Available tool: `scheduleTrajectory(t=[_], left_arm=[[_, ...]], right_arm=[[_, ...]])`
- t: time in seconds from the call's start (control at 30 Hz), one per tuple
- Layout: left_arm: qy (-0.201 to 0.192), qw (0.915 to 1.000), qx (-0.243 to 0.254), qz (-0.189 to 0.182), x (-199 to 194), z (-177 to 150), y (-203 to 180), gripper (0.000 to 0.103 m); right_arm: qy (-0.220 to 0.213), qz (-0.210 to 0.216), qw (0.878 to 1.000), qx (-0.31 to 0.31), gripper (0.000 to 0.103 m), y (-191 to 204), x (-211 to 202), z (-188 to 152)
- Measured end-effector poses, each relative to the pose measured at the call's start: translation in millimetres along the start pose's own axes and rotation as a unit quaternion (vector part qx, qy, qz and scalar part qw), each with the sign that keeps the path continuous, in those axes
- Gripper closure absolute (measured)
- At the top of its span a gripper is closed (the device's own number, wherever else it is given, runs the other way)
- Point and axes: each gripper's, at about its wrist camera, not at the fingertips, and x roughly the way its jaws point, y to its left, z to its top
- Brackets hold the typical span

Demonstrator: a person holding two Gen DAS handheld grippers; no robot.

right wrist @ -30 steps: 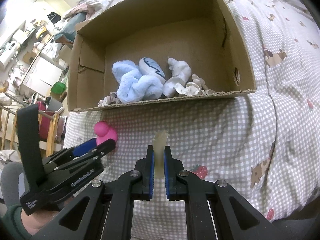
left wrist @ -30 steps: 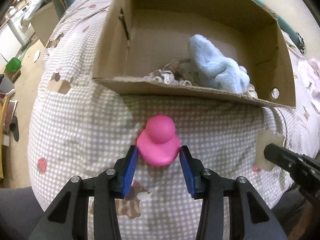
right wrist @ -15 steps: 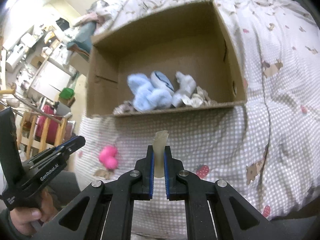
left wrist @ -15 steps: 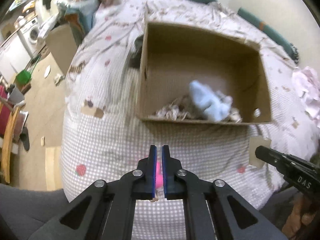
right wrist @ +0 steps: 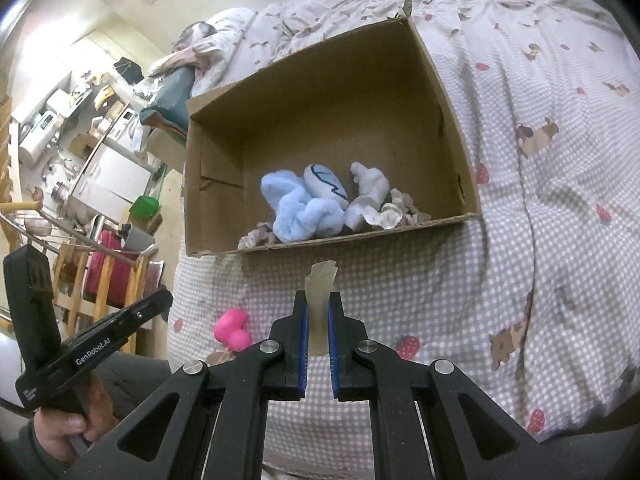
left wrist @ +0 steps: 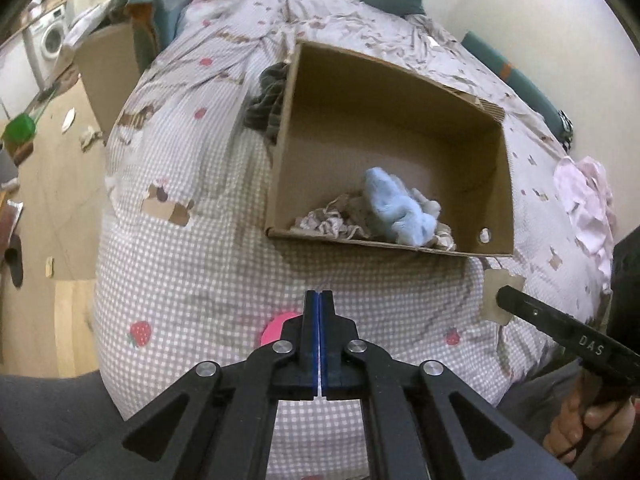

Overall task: Organize soft objects
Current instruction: 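Carry the pink duck with the left gripper while the right gripper carries the tan cylinder into the box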

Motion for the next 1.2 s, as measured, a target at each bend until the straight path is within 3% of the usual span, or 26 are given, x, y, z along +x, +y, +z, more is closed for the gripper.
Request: scheduleTrajectory(t=[0.1,0.17,0.2,0.23,0.53,0.67,0.7,0.77,0.8,1.07,1.2], left_arm=[[0.019,0.9996,-0.012,0.019,13.1,-2.2,6.8,0.098],[0.059,0.9976,-0.025,0.027,31.7,-6.6,11.4,0.085],[0.072,0.9963,-0.029,0.037,39.7,-9.8,13.6,0.071],[0.083,0.9951,-0.029,0.046,46.5,-12.4,14.3,0.064],[0.143,0.9860,0.018,0.083,93.0,-25.9,-1.9,0.064],[0.140,0.9873,0.024,0.072,94.0,-25.9,-5.0,0.065],[0.138,0.9879,0.026,0.066,92.2,-25.2,-6.4,0.070],[0.132,0.9888,0.028,0.063,87.2,-24.7,-6.6,0.071],[0.127,0.9896,0.028,0.060,83.6,-24.6,-6.8,0.086],[0.077,0.9962,0.021,0.036,40.9,-17.0,-8.5,0.087],[0.030,0.9989,0.026,0.025,7.6,0.2,-18.1,0.087]], right_arm=[[0.002,0.004,1.000,0.001,0.093,0.1,2.0,0.5],[0.008,0.003,1.000,0.002,0.093,-0.3,6.7,0.2],[0.011,0.002,1.000,0.002,0.093,-0.8,8.7,-0.2],[0.014,0.002,1.000,0.003,0.093,-0.2,11.2,-0.1],[0.028,-0.011,1.000,-0.005,0.093,1.0,23.2,-1.4],[0.030,-0.016,0.999,-0.007,0.093,-0.2,24.7,-3.0],[0.030,-0.016,0.999,-0.007,0.093,-0.6,25.1,-3.1],[0.030,-0.017,0.999,-0.006,0.093,-1.0,25.4,-3.0],[0.030,-0.017,0.999,-0.006,0.093,-0.8,25.5,-2.9],[0.022,-0.009,1.000,-0.008,0.093,1.3,19.1,-2.7],[0.016,0.003,1.000,0.001,0.093,0.1,8.9,1.3]])
